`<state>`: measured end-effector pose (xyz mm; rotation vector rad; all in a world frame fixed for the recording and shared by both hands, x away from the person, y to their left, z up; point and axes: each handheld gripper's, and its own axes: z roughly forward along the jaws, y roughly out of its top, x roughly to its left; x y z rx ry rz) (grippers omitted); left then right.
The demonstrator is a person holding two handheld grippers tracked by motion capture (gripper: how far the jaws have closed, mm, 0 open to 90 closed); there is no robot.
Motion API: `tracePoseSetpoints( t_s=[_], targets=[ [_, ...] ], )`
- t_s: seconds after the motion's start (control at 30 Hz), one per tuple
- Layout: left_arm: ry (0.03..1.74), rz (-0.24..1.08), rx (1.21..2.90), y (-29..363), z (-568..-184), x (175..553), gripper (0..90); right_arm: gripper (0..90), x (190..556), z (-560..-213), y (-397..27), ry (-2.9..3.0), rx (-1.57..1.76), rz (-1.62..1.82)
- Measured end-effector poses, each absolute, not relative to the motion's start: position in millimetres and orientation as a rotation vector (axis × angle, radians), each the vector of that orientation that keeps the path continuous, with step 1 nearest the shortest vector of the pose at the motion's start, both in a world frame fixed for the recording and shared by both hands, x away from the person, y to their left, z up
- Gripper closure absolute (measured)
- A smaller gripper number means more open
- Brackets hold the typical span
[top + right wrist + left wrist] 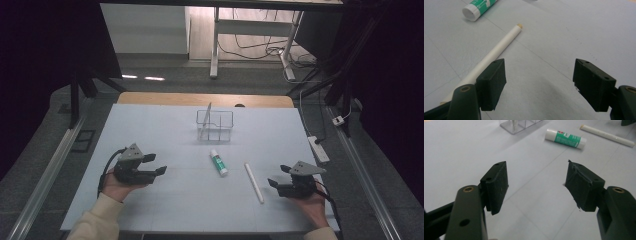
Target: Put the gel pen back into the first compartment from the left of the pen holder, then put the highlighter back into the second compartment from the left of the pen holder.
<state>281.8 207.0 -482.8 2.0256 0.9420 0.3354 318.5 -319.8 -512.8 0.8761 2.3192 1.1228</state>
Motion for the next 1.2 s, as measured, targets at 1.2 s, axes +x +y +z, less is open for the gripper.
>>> tracePoseSetpoints(
  t_s=[1.2],
  targets=[
    [1.04,0.363,2.024,240.8,-506.9,259.1,30.7,24.5,315.9,-499.2,-313.7,2.341,0.907,1.133]
  ],
)
